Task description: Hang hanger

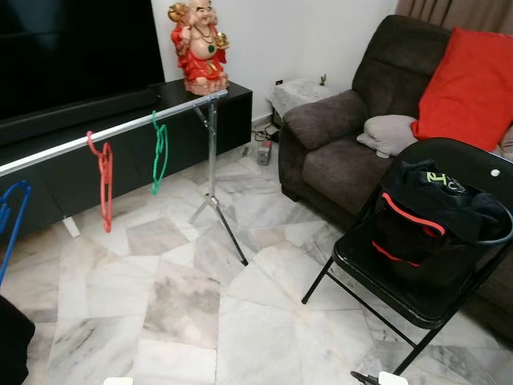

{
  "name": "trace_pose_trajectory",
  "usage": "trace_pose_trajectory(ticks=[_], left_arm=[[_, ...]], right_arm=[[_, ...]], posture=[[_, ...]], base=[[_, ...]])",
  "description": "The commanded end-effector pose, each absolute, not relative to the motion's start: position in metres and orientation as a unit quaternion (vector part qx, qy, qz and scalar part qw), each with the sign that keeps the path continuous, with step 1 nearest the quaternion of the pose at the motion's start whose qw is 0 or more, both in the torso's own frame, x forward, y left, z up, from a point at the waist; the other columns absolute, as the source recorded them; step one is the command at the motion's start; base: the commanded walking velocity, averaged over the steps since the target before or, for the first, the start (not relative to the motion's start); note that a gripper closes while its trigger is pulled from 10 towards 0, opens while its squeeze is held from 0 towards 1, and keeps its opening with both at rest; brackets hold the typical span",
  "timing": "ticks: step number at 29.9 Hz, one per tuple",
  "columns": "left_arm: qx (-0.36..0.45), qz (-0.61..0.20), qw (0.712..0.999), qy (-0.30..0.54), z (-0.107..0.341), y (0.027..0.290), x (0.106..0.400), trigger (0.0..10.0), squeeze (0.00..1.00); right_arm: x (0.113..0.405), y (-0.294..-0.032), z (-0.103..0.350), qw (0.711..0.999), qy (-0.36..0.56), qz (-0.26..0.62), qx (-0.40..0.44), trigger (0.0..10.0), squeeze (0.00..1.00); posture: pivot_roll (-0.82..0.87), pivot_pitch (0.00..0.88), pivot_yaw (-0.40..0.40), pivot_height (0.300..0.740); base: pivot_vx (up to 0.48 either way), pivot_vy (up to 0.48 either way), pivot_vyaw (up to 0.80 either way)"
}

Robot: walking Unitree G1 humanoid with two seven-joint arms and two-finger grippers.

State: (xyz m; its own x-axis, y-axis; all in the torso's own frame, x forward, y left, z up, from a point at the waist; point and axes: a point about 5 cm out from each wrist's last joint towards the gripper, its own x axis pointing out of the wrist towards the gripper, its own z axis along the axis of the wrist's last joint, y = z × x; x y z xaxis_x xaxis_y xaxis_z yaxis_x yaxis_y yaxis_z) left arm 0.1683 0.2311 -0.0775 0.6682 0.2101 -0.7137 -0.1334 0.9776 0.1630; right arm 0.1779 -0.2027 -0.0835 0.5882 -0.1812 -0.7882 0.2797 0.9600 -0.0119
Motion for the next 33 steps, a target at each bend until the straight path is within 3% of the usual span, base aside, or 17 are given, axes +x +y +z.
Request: trace_pose_trajectory(ticks=[1,14,20,33], left_arm=[[0.044,0.097,0.91,0.401,-0.0794,0.233,0.1627,10.0,0.0],[0.046,0.093,0.911,0.399,-0.0791,0.2322,0.1634,10.0,0.0],[0.044,0.093,0.911,0.399,-0.0792,0.2318,0.1635,10.0,0.0],[0.044,0.09,0.911,0.4,-0.0797,0.2302,0.1632,10.0,0.0]], right_arm=[[0.1784,-0.2017,-0.0833,0.891,0.431,-0.127,0.061,10.0,0.0],[0.1787,-0.1993,-0.0836,0.891,0.432,-0.127,0.065,10.0,0.0],[0.176,-0.2018,-0.0845,0.889,0.435,-0.127,0.065,10.0,0.0],[0.1782,-0.2018,-0.0834,0.891,0.43,-0.127,0.067,10.0,0.0]], posture=[[0.08,0.0,0.023,0.74],[0.08,0.0,0.021,0.74],[0.08,0.0,0.021,0.74],[0.09,0.0,0.019,0.74]], base=[[0.0,0.0,0.0],[0.157,0.0,0.0],[0.274,0.0,-0.77],[0.278,0.0,-0.04]])
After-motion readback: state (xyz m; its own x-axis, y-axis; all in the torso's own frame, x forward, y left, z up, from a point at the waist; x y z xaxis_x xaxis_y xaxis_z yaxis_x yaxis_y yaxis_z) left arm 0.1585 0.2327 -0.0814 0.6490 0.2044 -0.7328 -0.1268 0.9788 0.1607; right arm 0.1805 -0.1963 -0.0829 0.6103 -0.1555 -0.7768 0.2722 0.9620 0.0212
